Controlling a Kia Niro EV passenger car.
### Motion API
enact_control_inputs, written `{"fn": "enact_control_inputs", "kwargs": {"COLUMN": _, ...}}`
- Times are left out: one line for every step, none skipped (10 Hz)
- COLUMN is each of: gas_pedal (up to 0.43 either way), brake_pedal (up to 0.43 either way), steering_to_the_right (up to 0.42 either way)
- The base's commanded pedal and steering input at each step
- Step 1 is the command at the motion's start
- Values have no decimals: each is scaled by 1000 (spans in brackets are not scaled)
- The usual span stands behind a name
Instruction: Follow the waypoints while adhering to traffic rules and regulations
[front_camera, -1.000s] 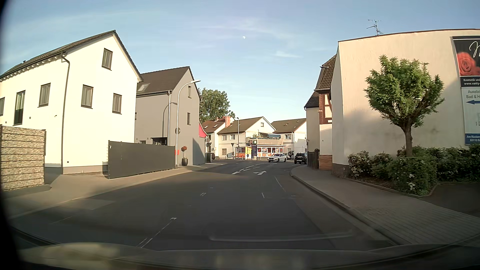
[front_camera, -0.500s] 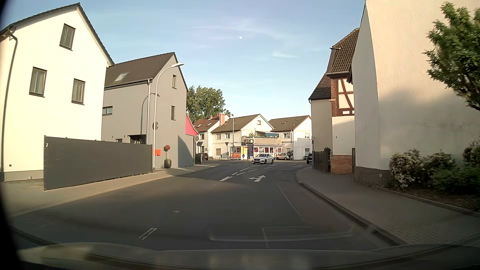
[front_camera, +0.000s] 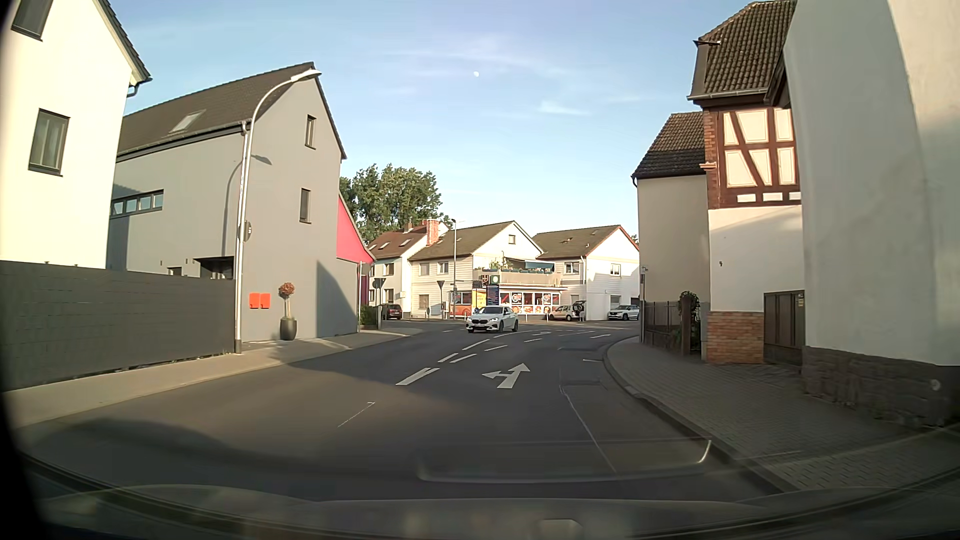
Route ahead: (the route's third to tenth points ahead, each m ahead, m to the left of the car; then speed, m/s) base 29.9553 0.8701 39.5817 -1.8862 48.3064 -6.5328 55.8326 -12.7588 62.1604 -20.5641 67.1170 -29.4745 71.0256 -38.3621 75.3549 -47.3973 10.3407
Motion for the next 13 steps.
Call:
{"fn": "enact_control_inputs", "kwargs": {"gas_pedal": 0, "brake_pedal": 30, "steering_to_the_right": 10}}
{"fn": "enact_control_inputs", "kwargs": {"gas_pedal": 0, "brake_pedal": 30, "steering_to_the_right": 10}}
{"fn": "enact_control_inputs", "kwargs": {"gas_pedal": 0, "brake_pedal": 30, "steering_to_the_right": 10}}
{"fn": "enact_control_inputs", "kwargs": {"gas_pedal": 0, "brake_pedal": 30, "steering_to_the_right": 10}}
{"fn": "enact_control_inputs", "kwargs": {"gas_pedal": 0, "brake_pedal": 30, "steering_to_the_right": 10}}
{"fn": "enact_control_inputs", "kwargs": {"gas_pedal": 0, "brake_pedal": 30, "steering_to_the_right": 10}}
{"fn": "enact_control_inputs", "kwargs": {"gas_pedal": 0, "brake_pedal": 30, "steering_to_the_right": 10}}
{"fn": "enact_control_inputs", "kwargs": {"gas_pedal": 0, "brake_pedal": 24, "steering_to_the_right": 11}}
{"fn": "enact_control_inputs", "kwargs": {"gas_pedal": 0, "brake_pedal": 30, "steering_to_the_right": 13}}
{"fn": "enact_control_inputs", "kwargs": {"gas_pedal": 0, "brake_pedal": 30, "steering_to_the_right": 19}}
{"fn": "enact_control_inputs", "kwargs": {"gas_pedal": 0, "brake_pedal": 30, "steering_to_the_right": 26}}
{"fn": "enact_control_inputs", "kwargs": {"gas_pedal": 0, "brake_pedal": 24, "steering_to_the_right": 34}}
{"fn": "enact_control_inputs", "kwargs": {"gas_pedal": 0, "brake_pedal": 30, "steering_to_the_right": 39}}
